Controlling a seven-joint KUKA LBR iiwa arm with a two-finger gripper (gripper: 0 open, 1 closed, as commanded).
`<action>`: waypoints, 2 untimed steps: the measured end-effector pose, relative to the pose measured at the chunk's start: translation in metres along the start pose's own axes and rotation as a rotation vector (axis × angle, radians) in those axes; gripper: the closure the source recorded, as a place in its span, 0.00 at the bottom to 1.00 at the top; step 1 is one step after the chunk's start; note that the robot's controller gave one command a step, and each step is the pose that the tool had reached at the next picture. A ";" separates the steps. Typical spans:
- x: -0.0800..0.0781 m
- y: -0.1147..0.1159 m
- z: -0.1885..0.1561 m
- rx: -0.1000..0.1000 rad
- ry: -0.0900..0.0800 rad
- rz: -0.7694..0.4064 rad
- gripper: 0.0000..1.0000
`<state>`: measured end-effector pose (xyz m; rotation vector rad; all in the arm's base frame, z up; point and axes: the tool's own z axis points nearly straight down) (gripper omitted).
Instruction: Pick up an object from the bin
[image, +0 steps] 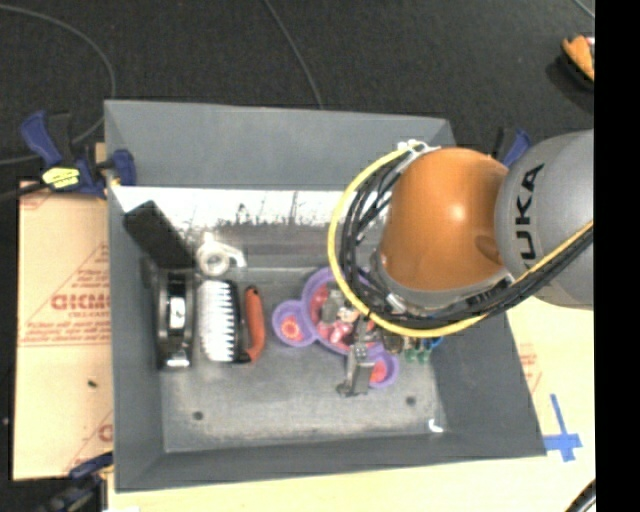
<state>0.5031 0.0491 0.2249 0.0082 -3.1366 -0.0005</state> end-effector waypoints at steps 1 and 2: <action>-0.001 0.000 -0.004 -0.001 -0.008 0.003 0.00; -0.067 -0.009 0.096 -0.002 -0.012 0.139 0.00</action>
Offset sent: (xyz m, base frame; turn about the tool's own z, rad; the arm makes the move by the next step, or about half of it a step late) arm 0.0979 -0.0138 -0.1549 0.2144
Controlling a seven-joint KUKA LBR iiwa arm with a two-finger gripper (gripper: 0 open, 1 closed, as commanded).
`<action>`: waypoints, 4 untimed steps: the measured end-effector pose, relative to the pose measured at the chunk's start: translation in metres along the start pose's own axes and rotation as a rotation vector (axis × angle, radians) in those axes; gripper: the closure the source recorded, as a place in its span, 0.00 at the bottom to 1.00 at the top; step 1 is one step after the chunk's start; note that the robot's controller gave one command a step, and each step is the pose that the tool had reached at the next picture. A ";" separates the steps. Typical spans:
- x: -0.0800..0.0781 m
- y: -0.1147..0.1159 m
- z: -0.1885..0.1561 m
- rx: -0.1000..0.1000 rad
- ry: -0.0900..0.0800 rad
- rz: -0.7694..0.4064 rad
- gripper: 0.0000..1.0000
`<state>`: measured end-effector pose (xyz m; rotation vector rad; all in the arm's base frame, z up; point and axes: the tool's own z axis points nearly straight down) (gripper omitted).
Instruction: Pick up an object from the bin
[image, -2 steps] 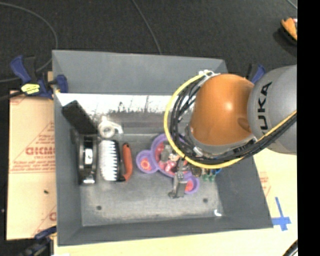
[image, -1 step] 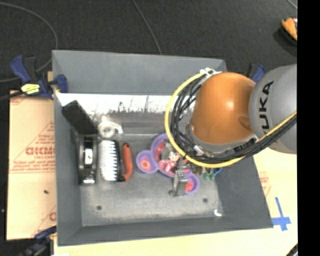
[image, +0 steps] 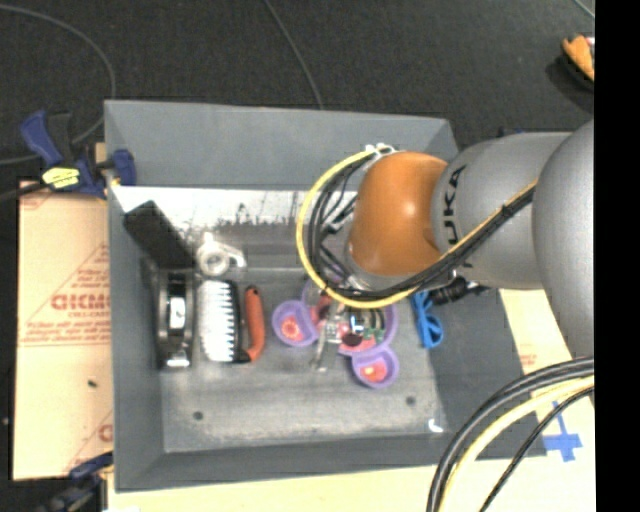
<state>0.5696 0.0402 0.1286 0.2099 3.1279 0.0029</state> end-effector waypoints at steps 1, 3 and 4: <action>-0.040 -0.010 0.058 -0.001 -0.002 0.045 0.00; -0.046 -0.010 0.057 -0.002 -0.005 -0.122 0.00; -0.036 -0.008 0.058 0.001 0.009 -0.544 1.00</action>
Offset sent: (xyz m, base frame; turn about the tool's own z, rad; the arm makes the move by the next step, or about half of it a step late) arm 0.0547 -0.0153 -0.0586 -0.6076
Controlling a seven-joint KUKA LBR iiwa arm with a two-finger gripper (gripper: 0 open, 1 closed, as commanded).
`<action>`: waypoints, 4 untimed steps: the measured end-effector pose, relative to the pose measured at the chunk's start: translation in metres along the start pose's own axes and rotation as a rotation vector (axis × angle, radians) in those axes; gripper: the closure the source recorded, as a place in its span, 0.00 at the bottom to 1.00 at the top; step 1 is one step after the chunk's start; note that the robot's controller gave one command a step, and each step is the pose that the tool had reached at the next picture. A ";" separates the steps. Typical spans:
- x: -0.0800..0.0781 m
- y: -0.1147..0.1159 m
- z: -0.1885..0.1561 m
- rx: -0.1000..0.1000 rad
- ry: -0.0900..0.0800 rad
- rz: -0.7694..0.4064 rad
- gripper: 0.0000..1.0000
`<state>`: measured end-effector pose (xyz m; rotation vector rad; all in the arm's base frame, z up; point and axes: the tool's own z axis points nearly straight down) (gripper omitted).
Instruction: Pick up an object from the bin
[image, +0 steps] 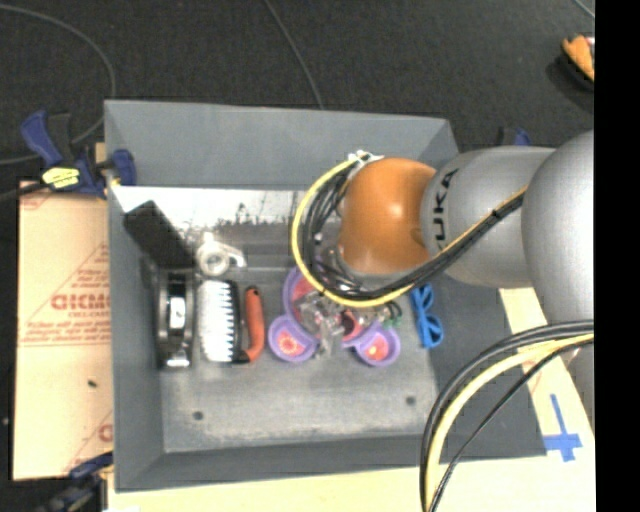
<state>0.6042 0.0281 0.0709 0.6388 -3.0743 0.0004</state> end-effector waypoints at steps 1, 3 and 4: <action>0.001 0.001 0.000 0.000 0.000 -0.160 1.00; 0.001 0.001 -0.016 0.000 -0.004 -0.277 1.00; 0.001 0.001 -0.023 0.000 -0.006 -0.227 1.00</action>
Offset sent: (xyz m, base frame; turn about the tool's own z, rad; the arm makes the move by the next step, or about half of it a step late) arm 0.0001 0.0000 0.0619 0.0000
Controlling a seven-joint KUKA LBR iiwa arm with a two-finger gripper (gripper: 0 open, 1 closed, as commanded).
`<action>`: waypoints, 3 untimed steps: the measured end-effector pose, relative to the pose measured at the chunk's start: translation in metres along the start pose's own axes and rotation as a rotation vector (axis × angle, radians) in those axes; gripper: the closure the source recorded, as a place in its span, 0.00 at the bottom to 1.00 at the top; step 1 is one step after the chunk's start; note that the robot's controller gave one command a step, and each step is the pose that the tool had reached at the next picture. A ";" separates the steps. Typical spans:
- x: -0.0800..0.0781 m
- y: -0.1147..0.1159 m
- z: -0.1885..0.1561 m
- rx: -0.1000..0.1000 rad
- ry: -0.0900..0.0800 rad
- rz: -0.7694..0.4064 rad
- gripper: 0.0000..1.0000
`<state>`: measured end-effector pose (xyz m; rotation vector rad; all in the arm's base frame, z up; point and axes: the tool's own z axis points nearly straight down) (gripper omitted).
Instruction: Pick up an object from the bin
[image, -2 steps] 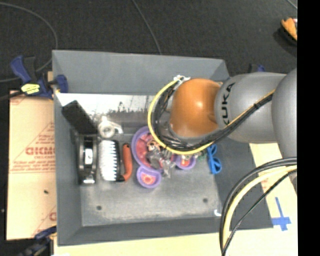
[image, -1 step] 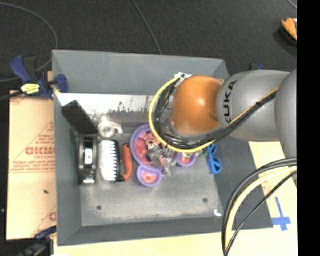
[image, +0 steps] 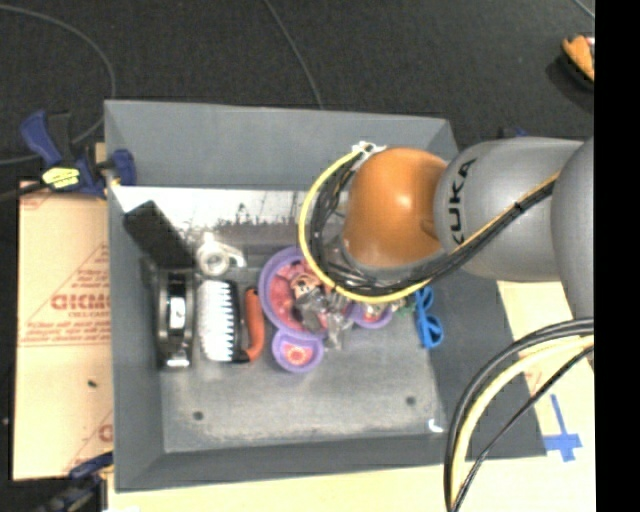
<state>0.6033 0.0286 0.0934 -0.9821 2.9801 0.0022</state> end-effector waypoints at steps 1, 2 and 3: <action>0.000 0.000 -0.008 0.002 -0.003 0.056 1.00; 0.000 0.000 -0.012 0.001 -0.003 0.066 1.00; 0.000 0.000 -0.027 0.002 -0.001 0.033 1.00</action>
Offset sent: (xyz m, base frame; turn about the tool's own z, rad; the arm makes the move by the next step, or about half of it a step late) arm -0.0001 -0.0001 0.0414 0.0000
